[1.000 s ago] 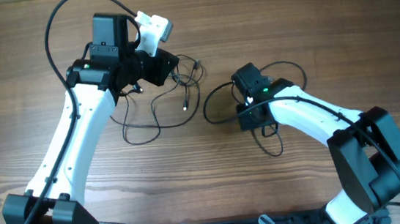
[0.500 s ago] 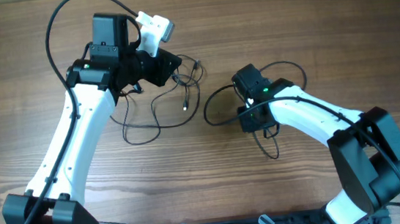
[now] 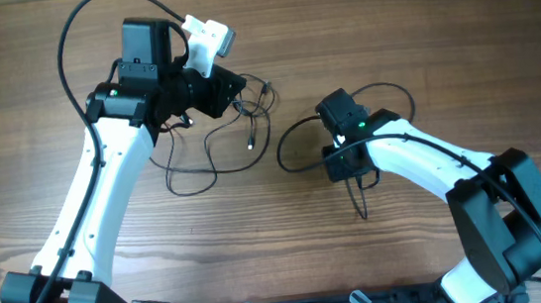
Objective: Untangle cables
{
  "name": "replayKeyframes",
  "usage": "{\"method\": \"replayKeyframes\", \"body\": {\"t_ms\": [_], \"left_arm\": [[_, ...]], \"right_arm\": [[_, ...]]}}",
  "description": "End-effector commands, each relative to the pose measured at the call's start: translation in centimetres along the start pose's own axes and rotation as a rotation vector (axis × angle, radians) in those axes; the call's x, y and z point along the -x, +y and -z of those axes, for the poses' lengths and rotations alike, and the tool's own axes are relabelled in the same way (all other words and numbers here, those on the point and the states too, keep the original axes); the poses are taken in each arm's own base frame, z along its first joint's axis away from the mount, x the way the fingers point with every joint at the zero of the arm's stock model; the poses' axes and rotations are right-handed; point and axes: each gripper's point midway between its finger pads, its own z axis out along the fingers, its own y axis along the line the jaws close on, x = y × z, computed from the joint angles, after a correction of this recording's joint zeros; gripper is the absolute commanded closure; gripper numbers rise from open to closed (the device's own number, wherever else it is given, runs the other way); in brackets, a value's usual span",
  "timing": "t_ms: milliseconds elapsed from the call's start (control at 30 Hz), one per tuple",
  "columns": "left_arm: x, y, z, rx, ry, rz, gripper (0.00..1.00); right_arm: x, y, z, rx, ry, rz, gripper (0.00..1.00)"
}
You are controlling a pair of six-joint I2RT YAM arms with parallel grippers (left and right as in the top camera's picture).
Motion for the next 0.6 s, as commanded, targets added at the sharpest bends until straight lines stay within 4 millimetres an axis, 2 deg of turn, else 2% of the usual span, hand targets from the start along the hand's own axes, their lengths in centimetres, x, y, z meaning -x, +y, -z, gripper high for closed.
{"method": "replayKeyframes", "body": {"t_ms": [0,67,167,400,567], "left_arm": [[0.8,-0.7,0.8,-0.011,-0.028,-0.014,0.74],[0.8,-0.6,0.8,-0.008,-0.027,-0.014,0.73],[0.7,-0.4,0.8,0.004,-0.025,-0.014,0.72],[0.6,-0.4,0.8,0.003,-0.019,-0.01,0.72],[0.1,-0.5,0.8,0.0,-0.002,-0.001,0.72]], "right_arm": [[0.7,1.2,1.7,0.054,-0.013,-0.023,0.95],[2.5,1.6,5.0,0.071,-0.078,-0.024,0.95],[3.7,1.1,8.9,0.045,-0.148,-0.028,0.95],[4.9,-1.6,13.1,-0.083,-0.252,-0.051,0.96],[7.1,-5.0,17.1,-0.183,-0.333,-0.126,0.96]]}}
